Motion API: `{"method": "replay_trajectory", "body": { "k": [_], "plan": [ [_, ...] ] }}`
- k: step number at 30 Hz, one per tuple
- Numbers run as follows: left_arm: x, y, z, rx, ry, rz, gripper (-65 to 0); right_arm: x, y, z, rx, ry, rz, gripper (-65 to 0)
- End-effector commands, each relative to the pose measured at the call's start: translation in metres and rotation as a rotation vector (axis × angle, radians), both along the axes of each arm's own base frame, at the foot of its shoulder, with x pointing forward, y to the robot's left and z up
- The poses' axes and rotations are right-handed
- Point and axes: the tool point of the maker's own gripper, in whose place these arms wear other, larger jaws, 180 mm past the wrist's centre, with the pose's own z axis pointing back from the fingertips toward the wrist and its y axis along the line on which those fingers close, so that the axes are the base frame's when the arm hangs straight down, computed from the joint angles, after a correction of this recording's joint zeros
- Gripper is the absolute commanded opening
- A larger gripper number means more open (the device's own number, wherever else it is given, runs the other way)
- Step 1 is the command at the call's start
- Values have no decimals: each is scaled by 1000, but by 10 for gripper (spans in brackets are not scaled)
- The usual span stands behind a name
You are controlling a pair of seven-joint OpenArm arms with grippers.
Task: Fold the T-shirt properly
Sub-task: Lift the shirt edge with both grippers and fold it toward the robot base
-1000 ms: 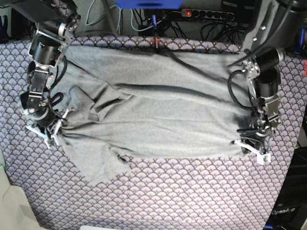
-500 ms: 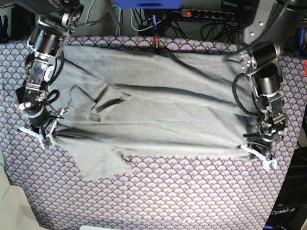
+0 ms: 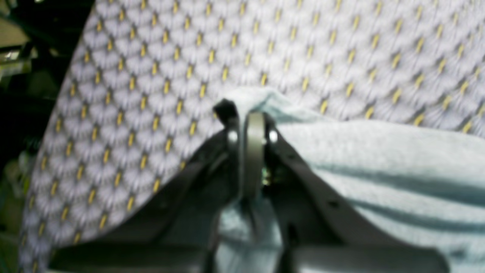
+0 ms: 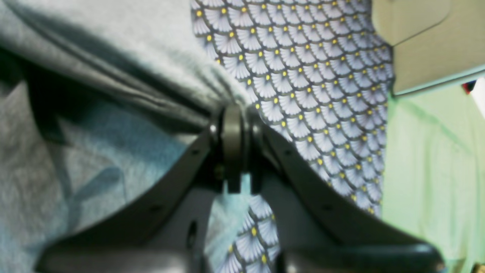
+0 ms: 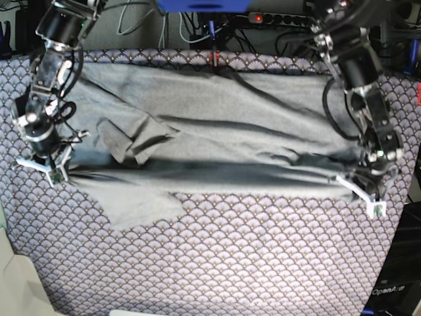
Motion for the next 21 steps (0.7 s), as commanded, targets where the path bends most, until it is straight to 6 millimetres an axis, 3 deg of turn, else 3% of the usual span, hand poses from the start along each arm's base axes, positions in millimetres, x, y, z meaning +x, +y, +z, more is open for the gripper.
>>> {"method": "replay_trajectory", "body": {
  "k": [1,6,13,17,21],
  "plan": [
    [11,3,27,25,-85,-2,-650,4,-2,19,-8,-64,4,-650],
    [-16,-9,24,64,-24,-91,-650,-25,3,19,-21,-53,20,-650],
    [-46,-11,26,123,7,-125,-650,-55,20,25,-16,-57,37,-650],
    [-60,1,32,148,0,-94,-650,-69,20,37,1,-84,32,-650],
    [-64,13,39,157,-13,-59,-650,-81,19,30,-2,-53,29,-650]
  ]
}}
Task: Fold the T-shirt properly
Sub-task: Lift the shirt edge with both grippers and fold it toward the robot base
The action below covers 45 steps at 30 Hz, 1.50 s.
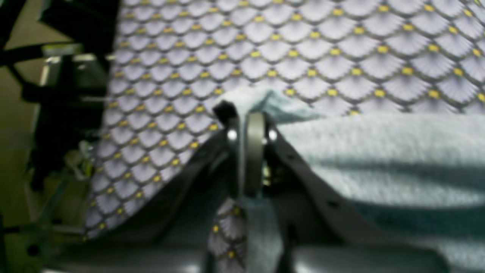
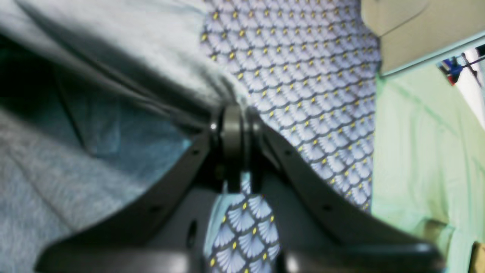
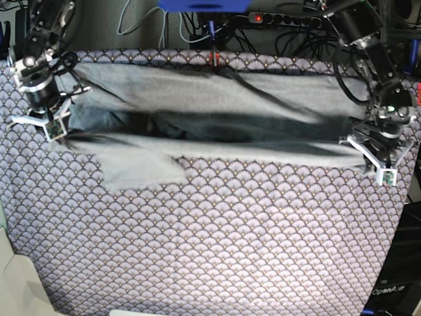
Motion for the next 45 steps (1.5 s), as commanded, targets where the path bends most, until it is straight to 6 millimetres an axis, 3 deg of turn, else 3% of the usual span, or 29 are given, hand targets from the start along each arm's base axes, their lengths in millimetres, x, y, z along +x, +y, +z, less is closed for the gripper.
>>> {"method": "replay_trajectory", "body": {
  "k": [1,6,13,22,30,37,45],
  "plan": [
    [4,9,16,23,-48,12,-650,0,-2,9,-10,-32,5,-650],
    [-3,4,7,25,-5,-61,-650,-10,-5,8,24,-42,-5,-650],
    [-21,21,1,25,27,-59,-650,-32,-6,1,43,-31,-11,-650],
    [-32,42,4,30,27,-1,-650,-51,-16,15,103,-154,-101,-650],
    [-58,41,-16,30,96,-1,-650,-74,-36,25,126,-247,-241,-650],
    [-86,39,-38,17,169,-1,-650,-88,-45,3,171,-228,-291,-650],
    [-99,41,-62,-25,231,10,-650,-108,-59,-9,204,-265,-341,-650]
  ]
}}
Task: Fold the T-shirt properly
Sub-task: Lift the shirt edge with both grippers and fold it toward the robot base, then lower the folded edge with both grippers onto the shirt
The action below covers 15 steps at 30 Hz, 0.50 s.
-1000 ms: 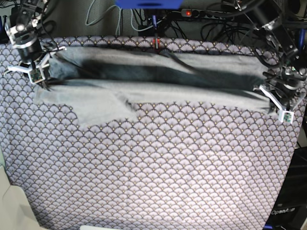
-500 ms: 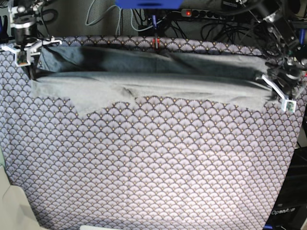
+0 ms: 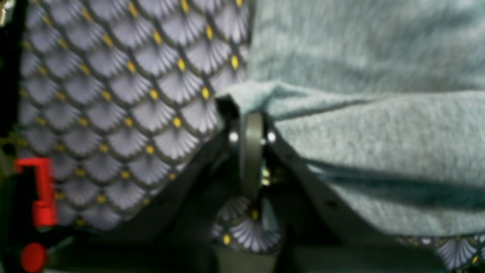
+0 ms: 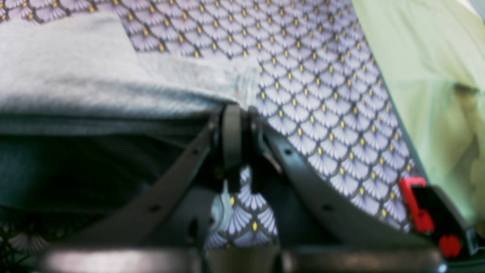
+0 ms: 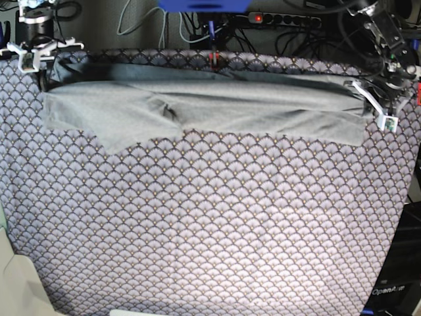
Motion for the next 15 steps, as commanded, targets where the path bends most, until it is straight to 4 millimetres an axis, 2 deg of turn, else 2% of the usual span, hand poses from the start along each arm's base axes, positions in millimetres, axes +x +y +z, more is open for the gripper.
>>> {"method": "replay_trajectory", "body": {
  "k": [1,8,15],
  "plan": [
    [3,16,10,44,-15,24,-650,-4,-14,15,-42,-54,-31,-650],
    [3,12,5,32,-8,21,-650,-20,-26,13,-36,-94,-77,-650],
    [1,11,4,30,-4,23,-650,-30,-26,-3,8,-88,-97,-650]
  ]
}}
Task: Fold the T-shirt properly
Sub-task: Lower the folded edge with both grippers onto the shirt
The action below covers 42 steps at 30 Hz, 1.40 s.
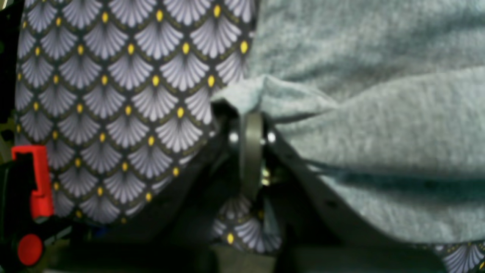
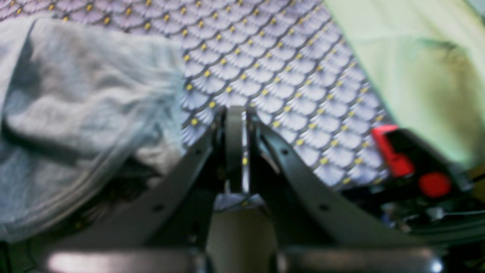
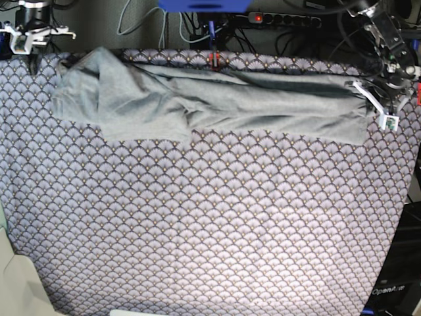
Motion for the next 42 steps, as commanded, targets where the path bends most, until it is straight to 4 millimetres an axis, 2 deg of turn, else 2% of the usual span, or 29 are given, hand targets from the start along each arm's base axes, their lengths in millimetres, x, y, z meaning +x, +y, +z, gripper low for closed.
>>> {"method": "replay_trajectory", "body": {
  "k": [1,4,11,19,24,31,36,38,42],
  "plan": [
    [1,8,7,26,-13,5,-650,-2,-7,13,-26,-44,-7,-650],
    [0,8,6,25,-8,6,-650,-5,-7,7,-10,-44,-16,-650],
    [0,6,5,21,-3,3,-650,-2,-9,13,-23,-60,-16,-650],
    [0,-6,-1,-10,-8,6,-650,13,-8,40,-88,-109,22,-650],
    [0,-9,-1,-17,-15,13,-650,26,-2,44,-88,-135,42,-650],
    [-2,-9,-2,-17,-7,16,-446,29,-2,46,-88,-144,41,-650],
    [-3,-9,-2,-17,-3,18,-368,34,-2,46,-85,-155,39,-650],
    [-10,-9,-6,-17,12,18,-335,34,-3,46,-83,-155,36,-650],
    [-16,-8,-8,-16,25,19,-246,34,-3,47,-85,-159,37,-650]
  ]
}}
